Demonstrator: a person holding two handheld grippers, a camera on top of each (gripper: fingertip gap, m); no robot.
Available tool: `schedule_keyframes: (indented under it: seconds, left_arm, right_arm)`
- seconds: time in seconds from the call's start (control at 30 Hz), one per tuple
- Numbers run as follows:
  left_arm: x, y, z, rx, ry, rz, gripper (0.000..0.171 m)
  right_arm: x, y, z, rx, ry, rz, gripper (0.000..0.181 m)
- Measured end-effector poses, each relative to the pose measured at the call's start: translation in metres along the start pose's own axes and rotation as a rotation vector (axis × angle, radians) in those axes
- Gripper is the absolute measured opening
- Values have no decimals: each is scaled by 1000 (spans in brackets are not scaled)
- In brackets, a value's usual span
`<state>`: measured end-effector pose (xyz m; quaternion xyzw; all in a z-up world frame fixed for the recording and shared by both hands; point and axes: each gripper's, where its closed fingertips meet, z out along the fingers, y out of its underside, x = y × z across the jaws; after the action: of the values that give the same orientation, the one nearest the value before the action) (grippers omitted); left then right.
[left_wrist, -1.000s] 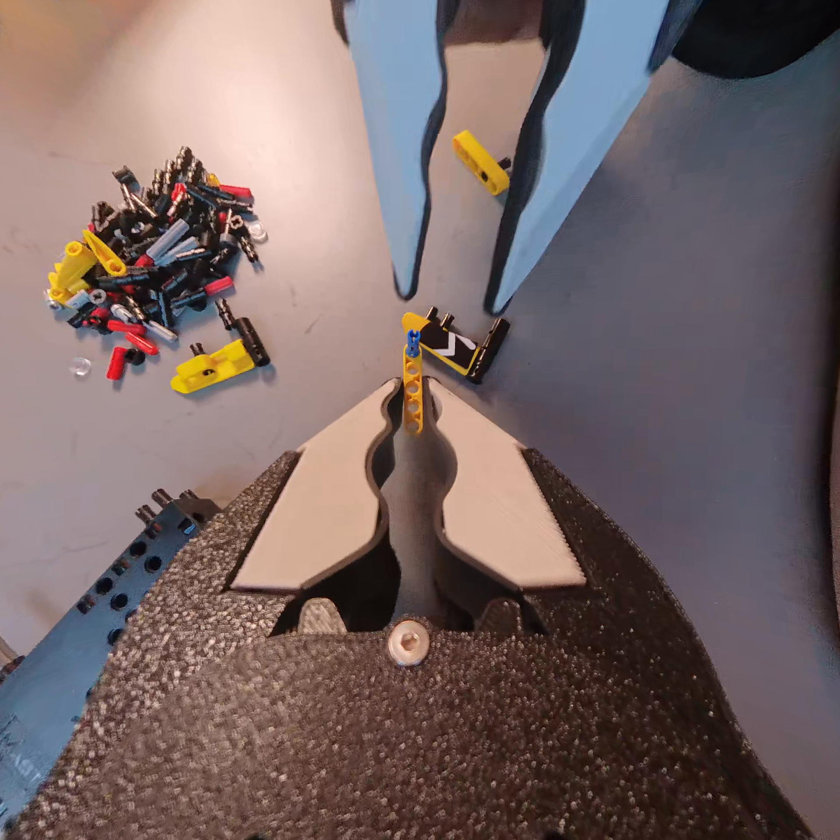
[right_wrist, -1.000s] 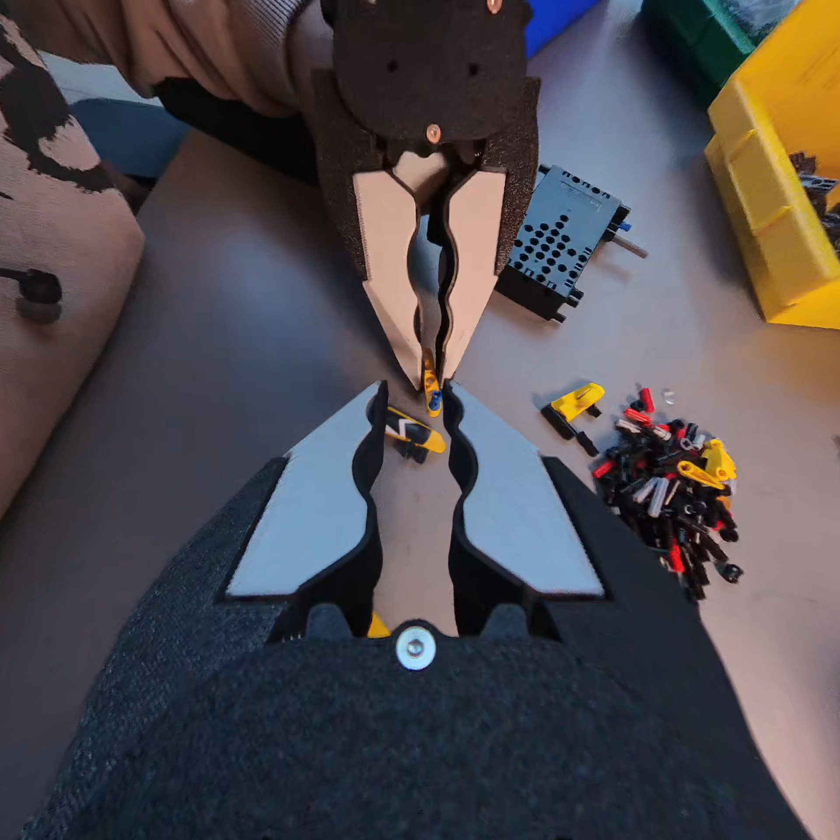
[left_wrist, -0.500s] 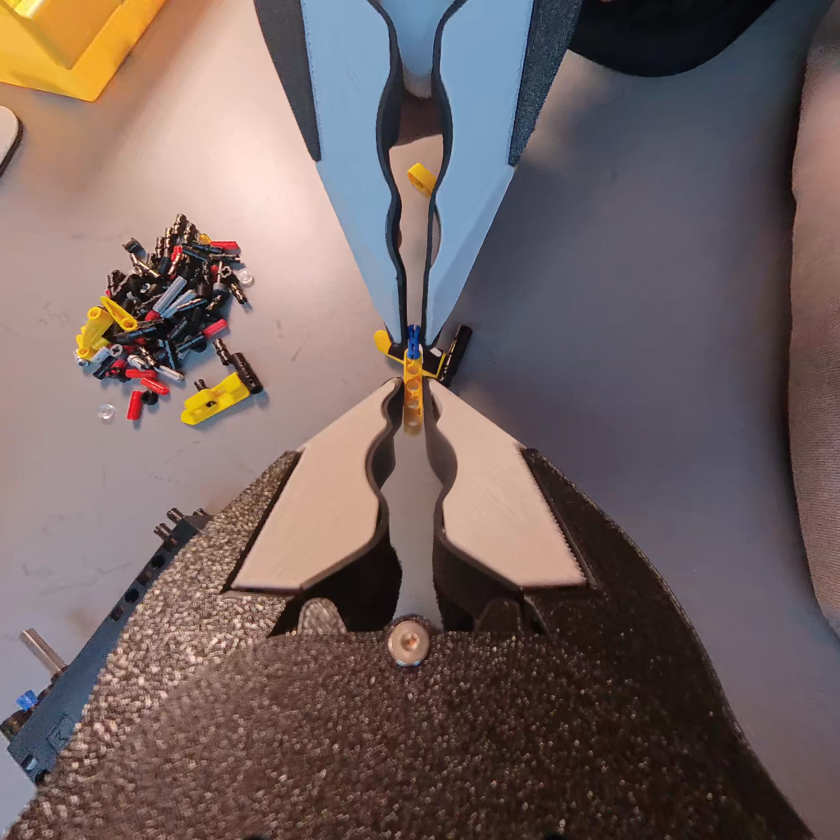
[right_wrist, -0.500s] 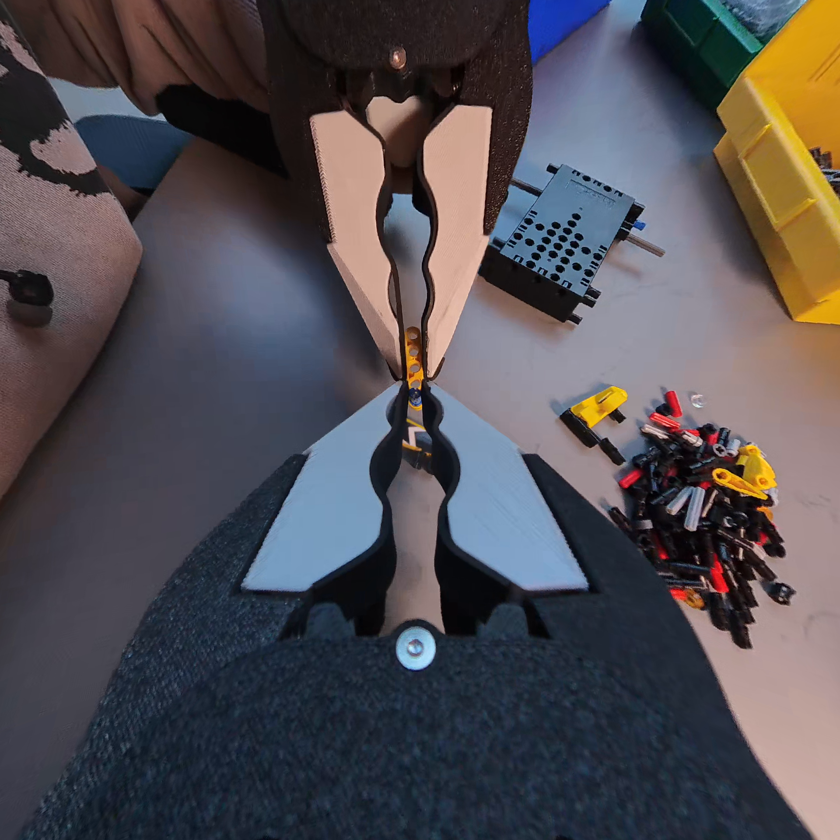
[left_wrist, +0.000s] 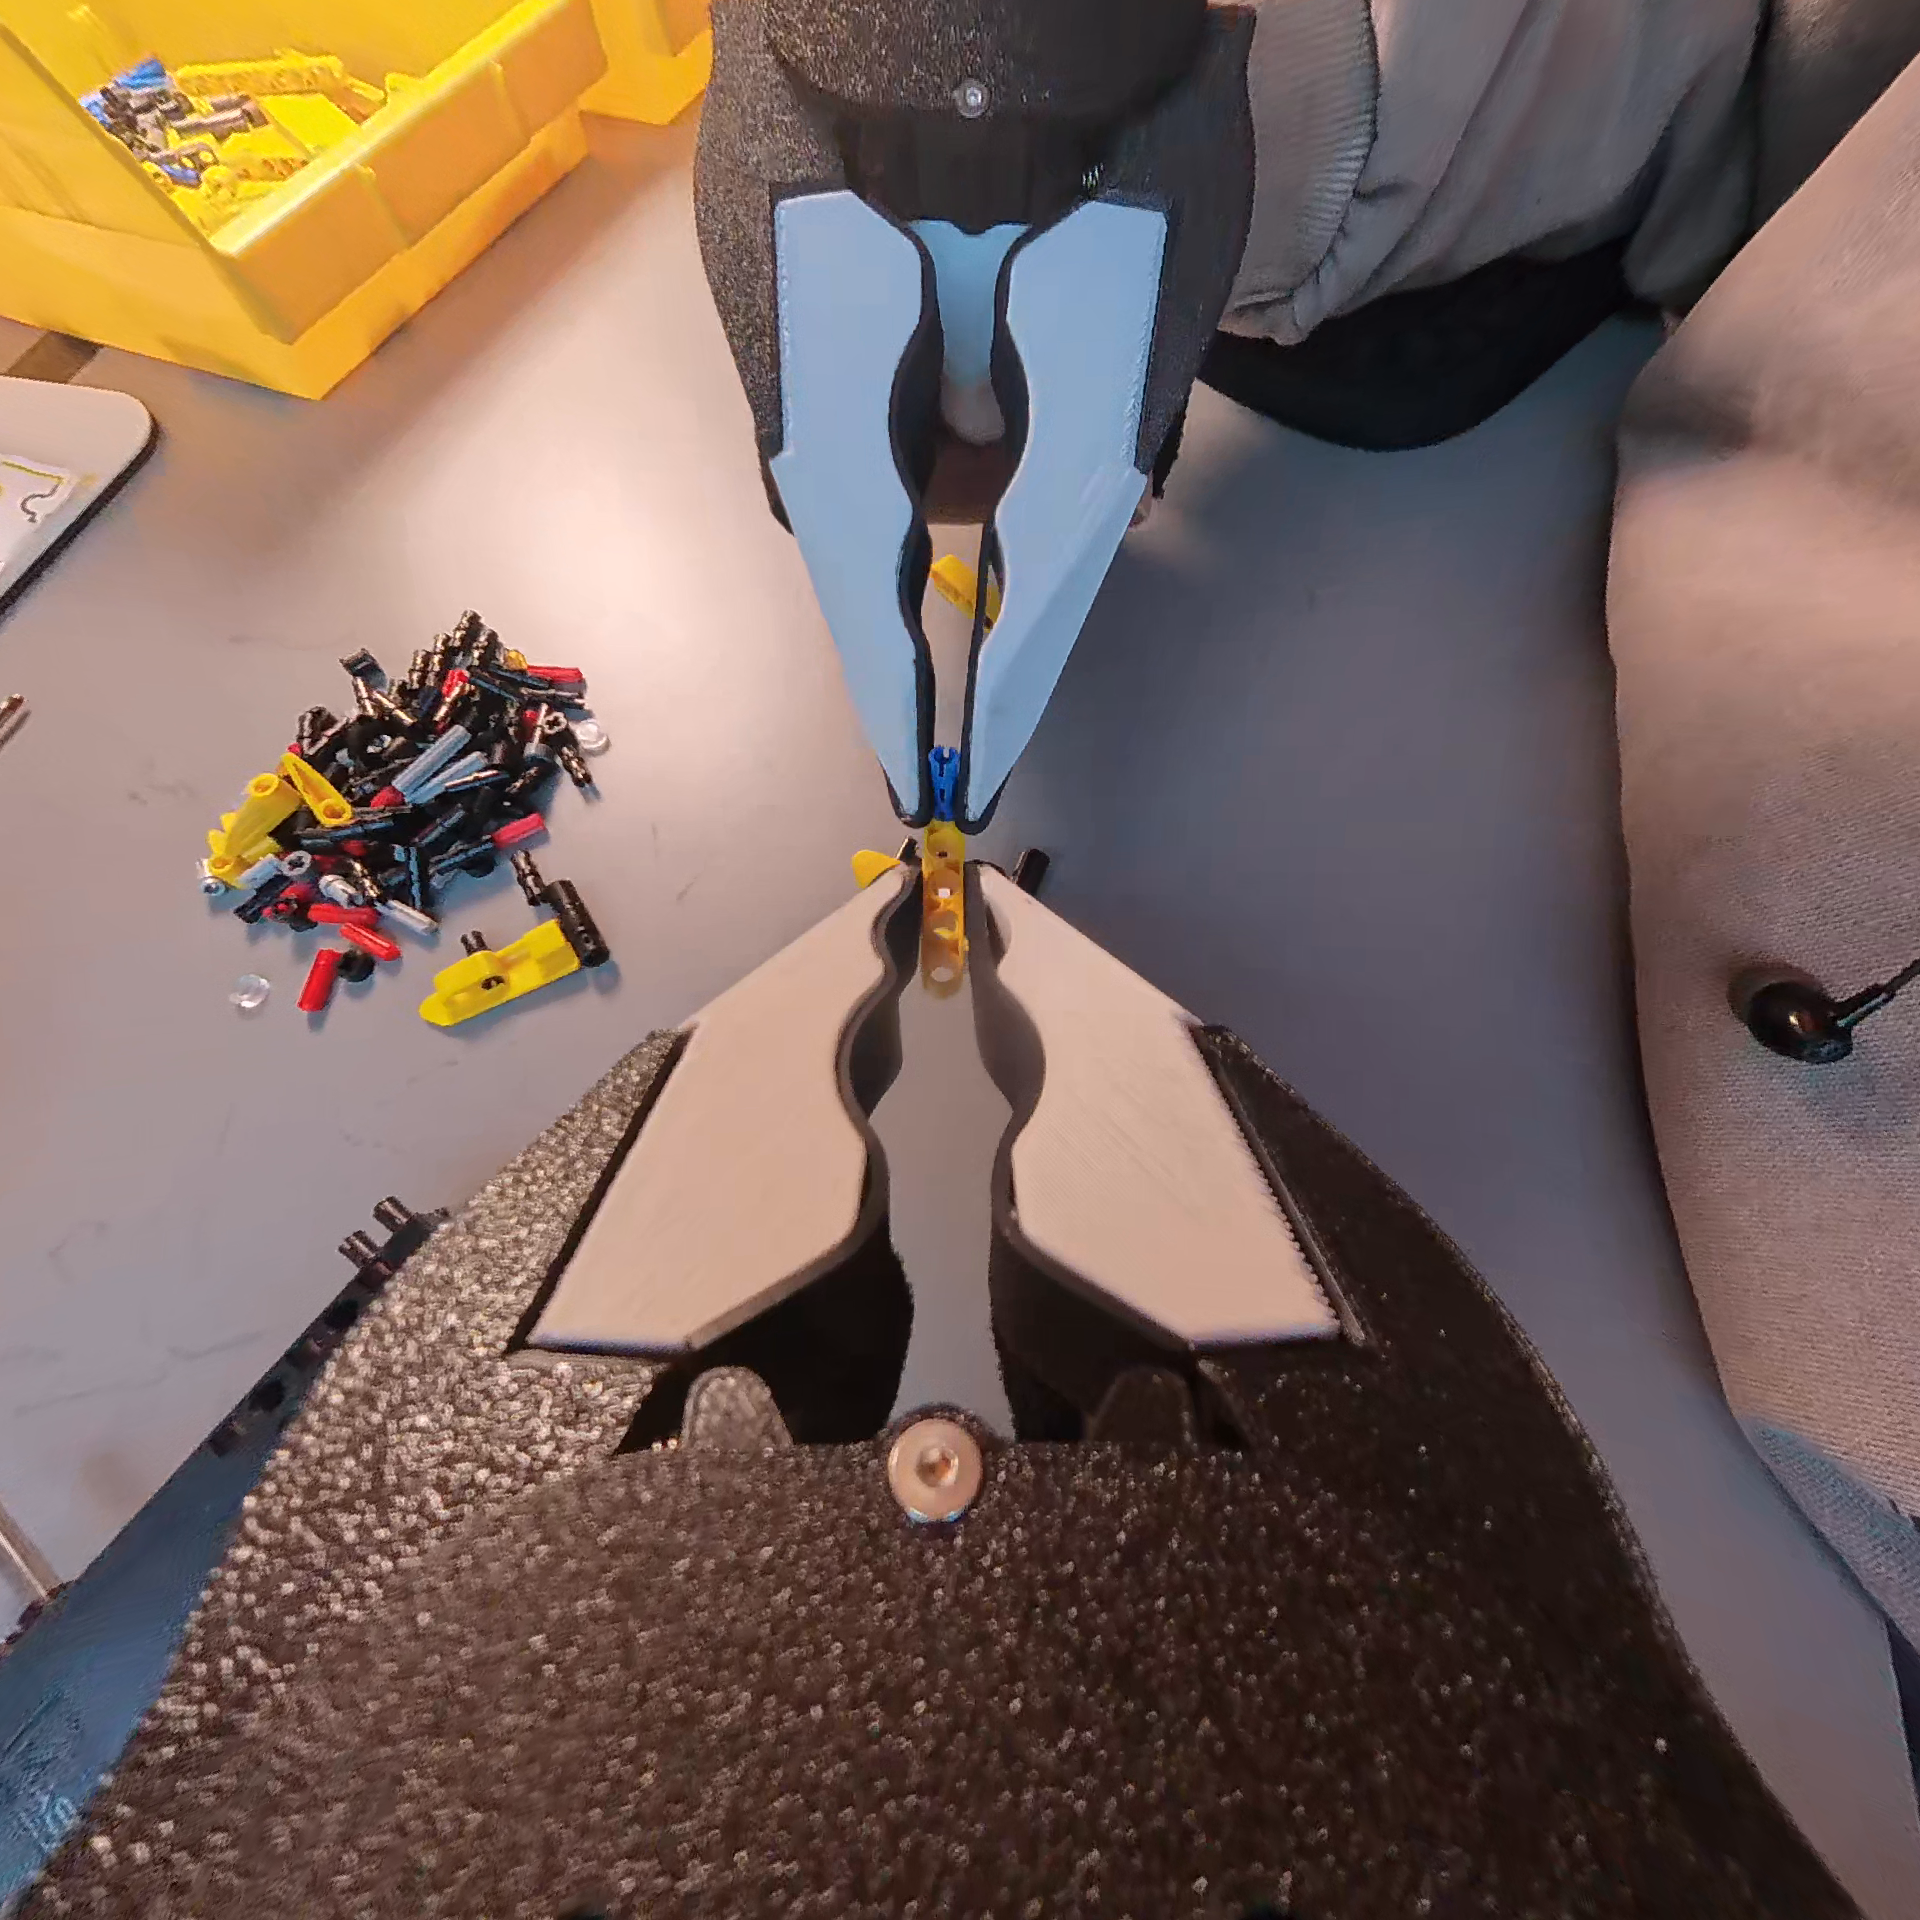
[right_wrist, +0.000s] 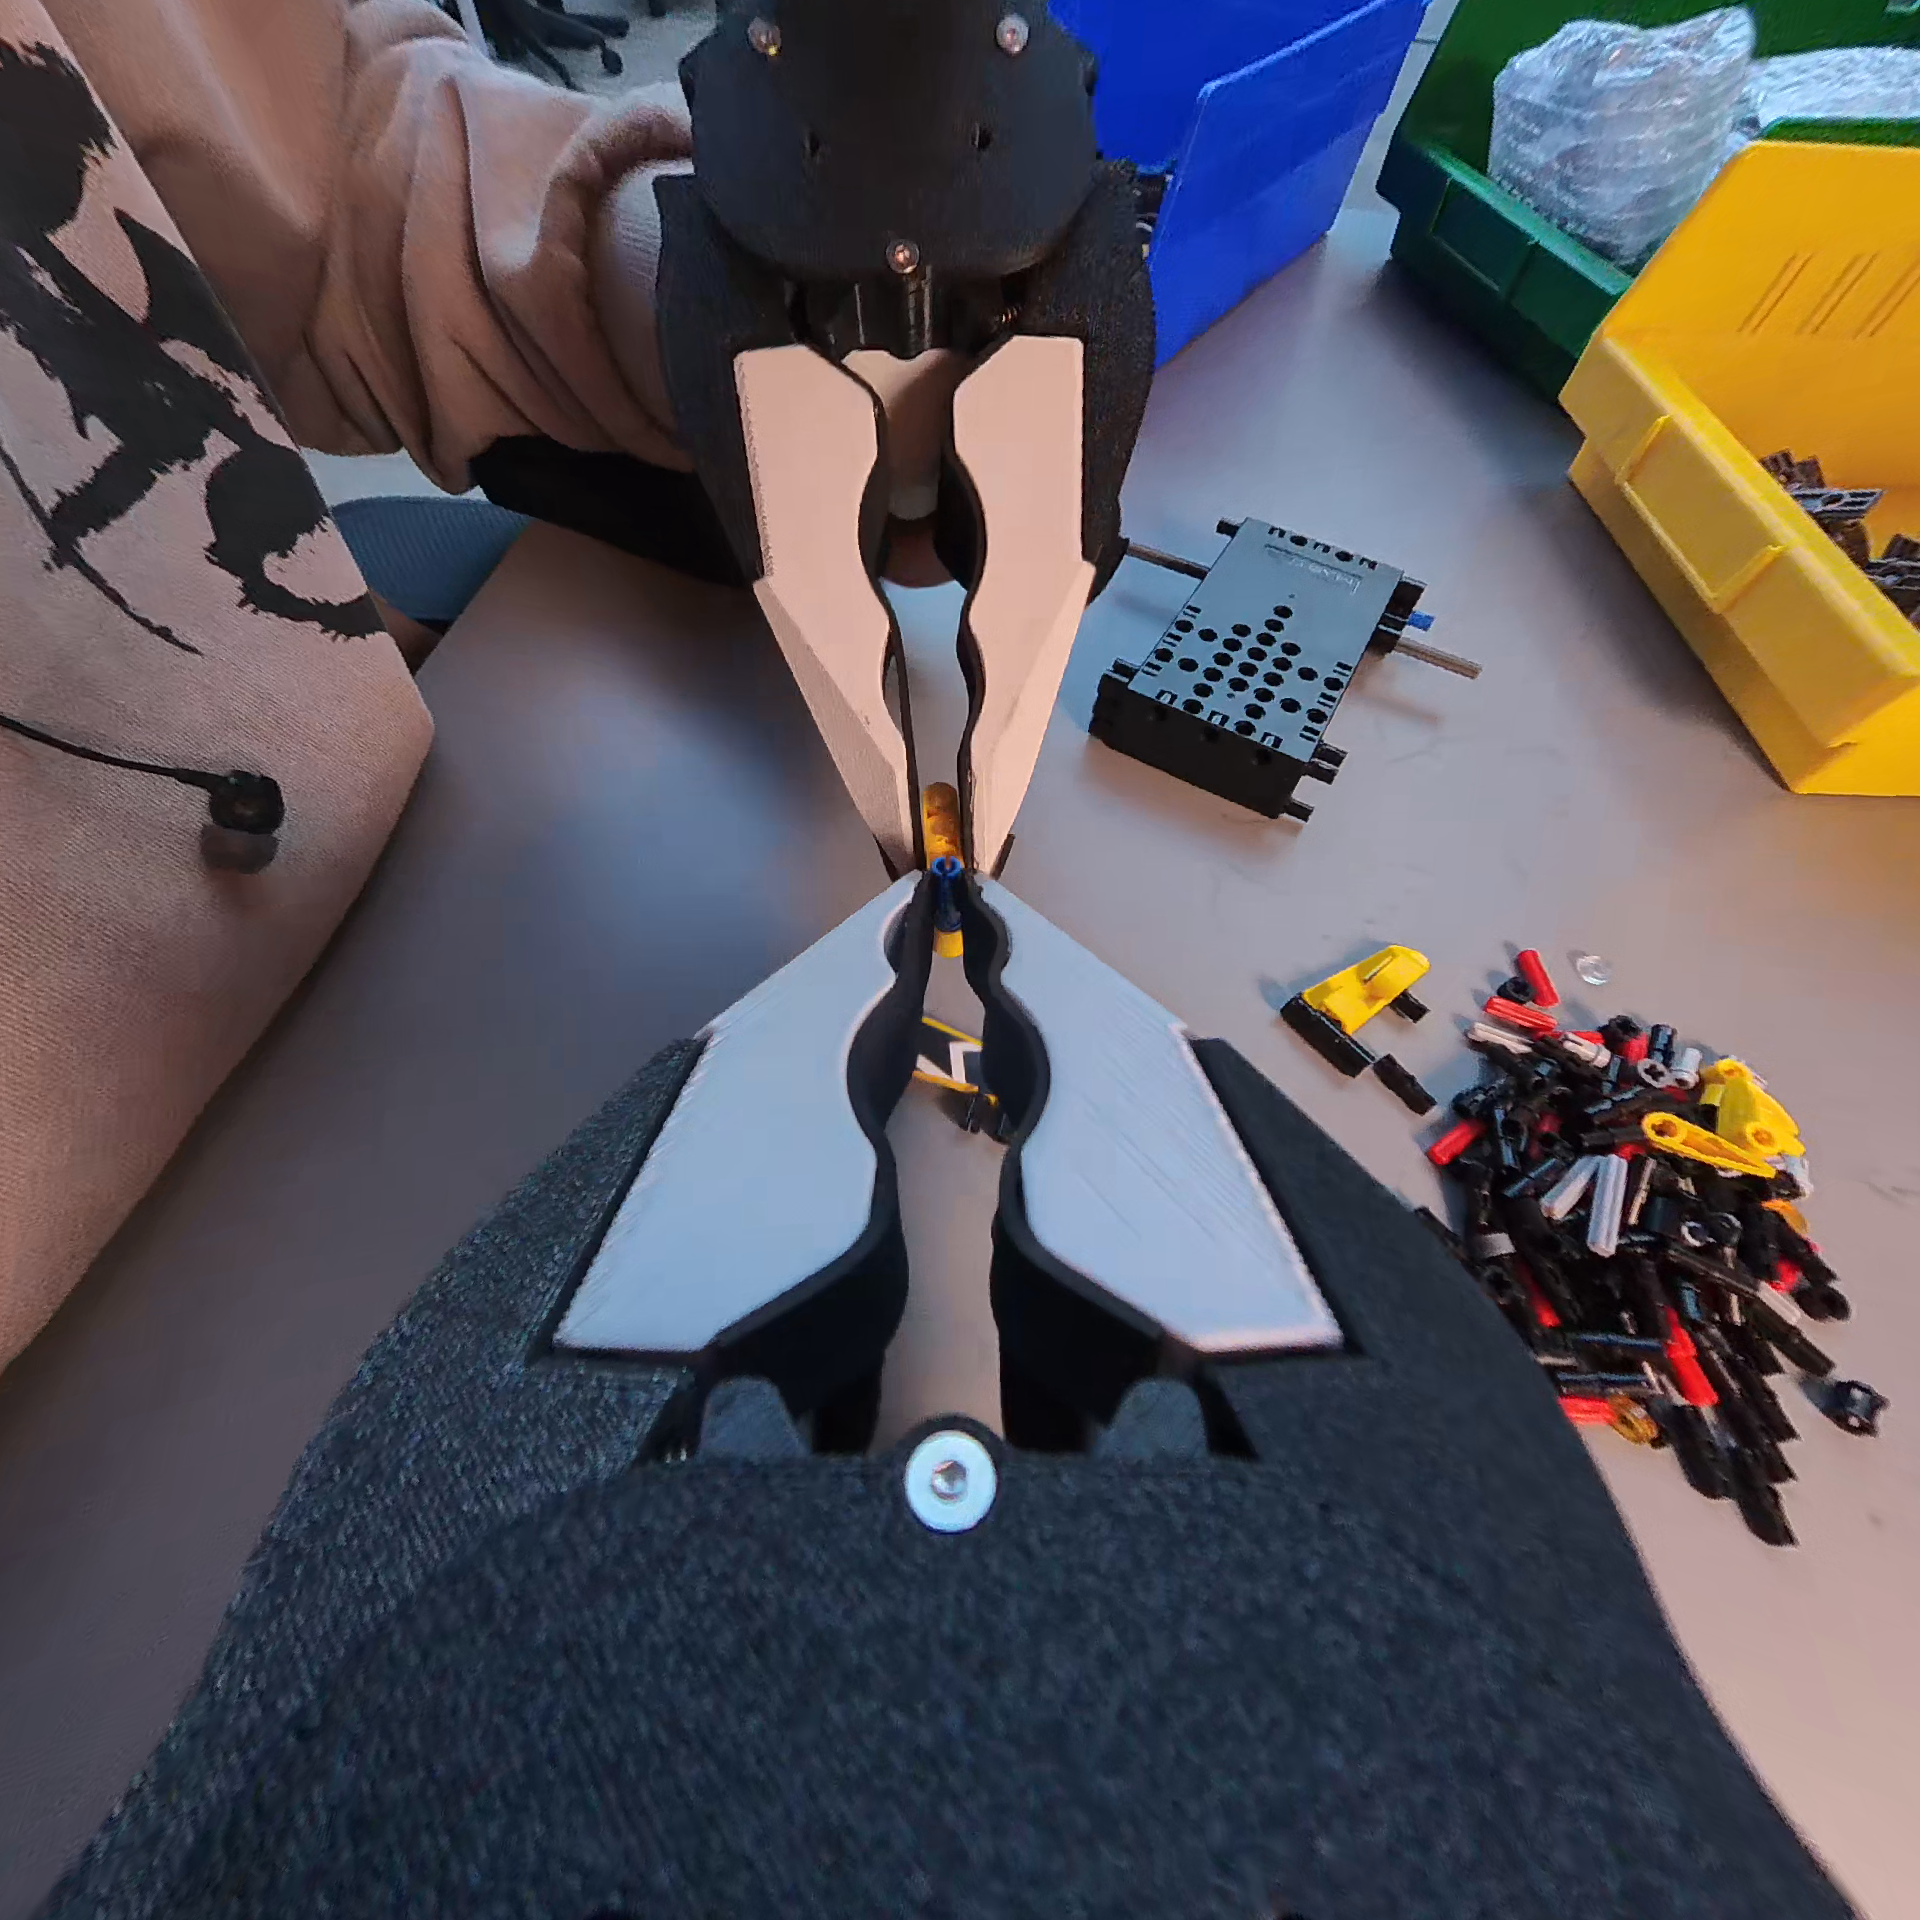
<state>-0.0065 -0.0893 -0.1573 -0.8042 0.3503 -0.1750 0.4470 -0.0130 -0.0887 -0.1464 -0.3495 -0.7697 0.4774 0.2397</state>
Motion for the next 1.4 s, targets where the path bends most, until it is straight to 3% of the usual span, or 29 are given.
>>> schedule_keyframes:
  seconds: [0.1,0.17,0.43,0.83,1.0,1.1,1.27,1.4]
  left_arm:
    - [3,-6,3,38,31,-41,14]
    - [3,-5,5,18,31,-31,6]
    - [19,-1,14,-14,200,-151,6]
    - [22,-31,12,-70,326,-82,6]
    - [5,-72,-5,140,298,-158,7]
    - [-1,-90,-18,268,303,-210,7]
    - [-24,-98,-34,418,239,-296,7]
    - [-29,-94,-36,455,235,-341,7]
  right_arm:
    - [0,-8,-1,54,1,40,2]
    - [-2,-10,0,63,-4,51,2]
    - [-15,-11,0,79,-23,25,0]
    - [-13,-42,-18,227,-54,36,0]
    - [7,-74,-46,538,-96,289,0]
    - [14,-89,-59,646,-100,353,1]
    - [34,-88,-68,734,-113,545,1]
    - [39,-83,-63,752,-133,635,2]
